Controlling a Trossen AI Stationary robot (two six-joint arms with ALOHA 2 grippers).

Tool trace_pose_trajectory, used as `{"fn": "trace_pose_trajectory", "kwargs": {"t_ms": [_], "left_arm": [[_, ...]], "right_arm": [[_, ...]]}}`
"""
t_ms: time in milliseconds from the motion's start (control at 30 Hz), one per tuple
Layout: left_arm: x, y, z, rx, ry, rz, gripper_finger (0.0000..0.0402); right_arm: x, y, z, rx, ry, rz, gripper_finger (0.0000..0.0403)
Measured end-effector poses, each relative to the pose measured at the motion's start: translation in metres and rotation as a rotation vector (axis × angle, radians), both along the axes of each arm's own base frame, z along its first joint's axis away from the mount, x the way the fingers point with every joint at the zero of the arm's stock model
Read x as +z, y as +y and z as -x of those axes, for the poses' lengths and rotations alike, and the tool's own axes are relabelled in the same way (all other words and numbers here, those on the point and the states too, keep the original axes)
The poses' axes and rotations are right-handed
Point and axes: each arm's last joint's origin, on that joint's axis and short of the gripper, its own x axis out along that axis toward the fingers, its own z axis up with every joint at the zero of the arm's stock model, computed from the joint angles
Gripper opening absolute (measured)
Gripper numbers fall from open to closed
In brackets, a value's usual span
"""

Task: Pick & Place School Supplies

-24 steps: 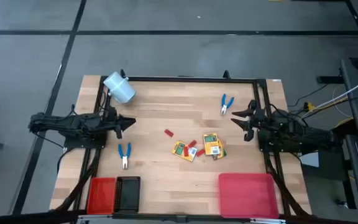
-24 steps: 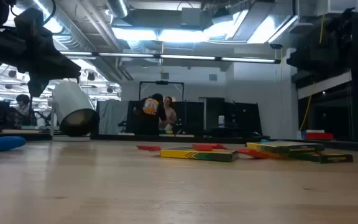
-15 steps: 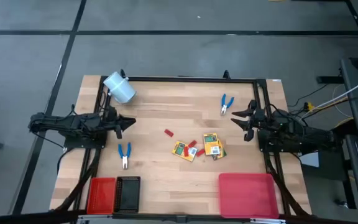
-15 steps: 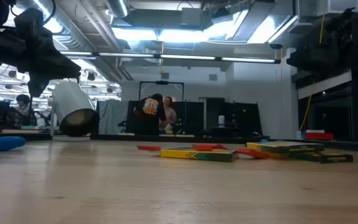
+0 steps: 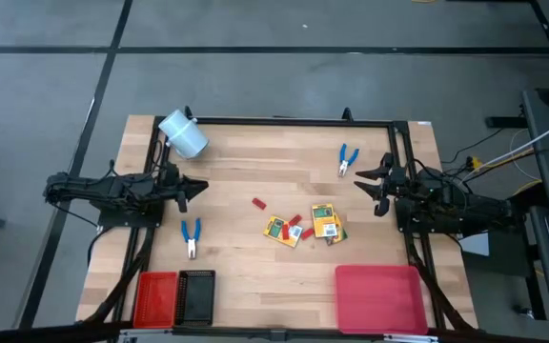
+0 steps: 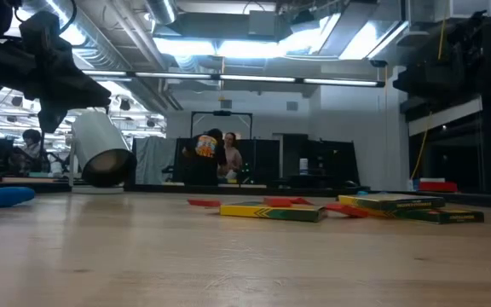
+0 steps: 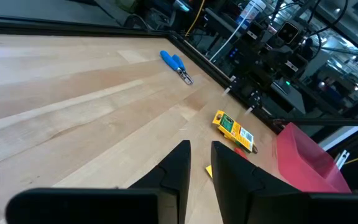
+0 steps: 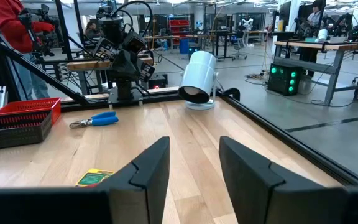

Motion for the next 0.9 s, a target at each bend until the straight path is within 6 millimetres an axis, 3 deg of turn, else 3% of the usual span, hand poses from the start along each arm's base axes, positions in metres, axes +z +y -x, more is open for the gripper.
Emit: {"fn": "trace_pose_trajectory", "kwargs": {"t_ms": [367,667,800,900], "left_arm": [[0.000,0.000,0.000,0.000,0.000,0.000,0.0059],[0.000,0.000,0.000,0.000,0.000,0.000,0.0059],[0.000,0.000,0.000,0.000,0.000,0.000,0.0059],[0.000,0.000,0.000,0.000,0.000,0.000,0.0059]], "right_arm": [[0.000,0.000,0.000,-0.002,0.002,0.018,0.0143],[0.000,-0.007,0.002,-0.223,0.217,0.647,0.0143],[-0.004,0.000,-0.003,0.028,0.074,0.653,0.0143],[-0.011,0.004,-0.006,0.166,-0.003,0.430,0.0143]]}}
